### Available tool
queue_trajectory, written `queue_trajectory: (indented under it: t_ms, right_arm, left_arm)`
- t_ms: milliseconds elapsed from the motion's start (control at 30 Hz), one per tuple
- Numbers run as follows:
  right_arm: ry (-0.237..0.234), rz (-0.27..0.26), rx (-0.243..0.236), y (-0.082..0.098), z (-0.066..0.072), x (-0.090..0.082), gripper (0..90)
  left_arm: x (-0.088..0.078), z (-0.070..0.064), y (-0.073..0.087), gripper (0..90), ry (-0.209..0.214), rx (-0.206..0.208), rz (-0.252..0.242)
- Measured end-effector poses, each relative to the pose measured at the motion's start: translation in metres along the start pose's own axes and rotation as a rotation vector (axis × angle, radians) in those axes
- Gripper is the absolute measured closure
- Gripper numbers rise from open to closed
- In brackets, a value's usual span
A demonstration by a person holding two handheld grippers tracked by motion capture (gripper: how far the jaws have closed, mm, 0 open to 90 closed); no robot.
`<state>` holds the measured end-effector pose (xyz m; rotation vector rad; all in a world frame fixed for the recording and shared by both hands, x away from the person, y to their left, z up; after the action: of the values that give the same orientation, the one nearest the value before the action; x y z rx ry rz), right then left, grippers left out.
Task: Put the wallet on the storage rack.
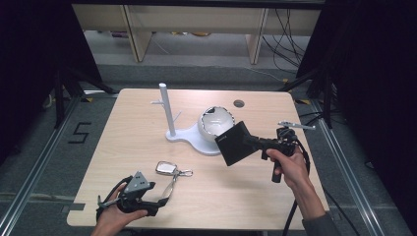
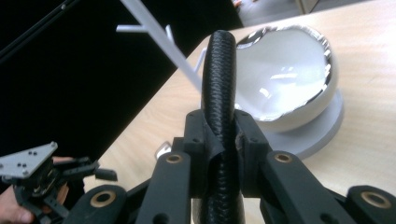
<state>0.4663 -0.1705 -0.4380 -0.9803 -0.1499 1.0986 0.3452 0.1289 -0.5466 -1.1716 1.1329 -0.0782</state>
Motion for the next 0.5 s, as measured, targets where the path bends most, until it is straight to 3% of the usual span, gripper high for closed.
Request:
queue_trajectory:
  t_ms: [67, 133, 367, 400, 433, 467, 500]
  right_arm:
    - [0.002, -0.001, 0.027, -0.007, 0.001, -0.001, 78.0]
    - [0.013, -0.014, -0.002, -0.016, -0.003, -0.001, 78.0]
    - [0.04, -0.034, 0.017, -0.037, -0.012, 0.004, 78.0]
    - [0.046, -0.031, 0.044, -0.039, -0.013, 0.005, 78.0]
    - [0.053, -0.042, 0.014, -0.043, -0.017, 0.007, 78.0]
    - [0.058, -0.037, 0.039, -0.047, -0.02, 0.011, 77.9]
    - [0.069, -0.044, 0.02, -0.05, -0.024, 0.013, 77.9]
  left_arm:
    - [-0.001, 0.003, 0.004, 25.9, -0.008, 0.0, 0.009]
    - [-0.002, 0.005, 0.005, 25.5, -0.011, 0.003, 0.011]
    - [-0.006, 0.01, 0.008, 25.1, -0.026, -0.013, 0.007]
    - [-0.006, 0.01, 0.008, 25.1, -0.021, -0.013, 0.003]
    - [-0.005, 0.01, 0.008, 25.0, -0.023, -0.02, 0.001]
    - [-0.005, 0.01, 0.01, 24.8, -0.024, -0.018, 0.012]
    - [-0.005, 0.01, 0.011, 24.8, -0.025, -0.018, 0.013]
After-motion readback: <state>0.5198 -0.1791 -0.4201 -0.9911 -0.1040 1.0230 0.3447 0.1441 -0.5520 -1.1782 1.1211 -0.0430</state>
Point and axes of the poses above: each handheld gripper's, and its own axes: x roughly forward along the jaws, y roughly out of its underside, z roughly to its left, the point moved 10 cm from there along x, roughly forward along the jaws, and after that the axes turned 3 degrees about x, right-handed, at the moved point
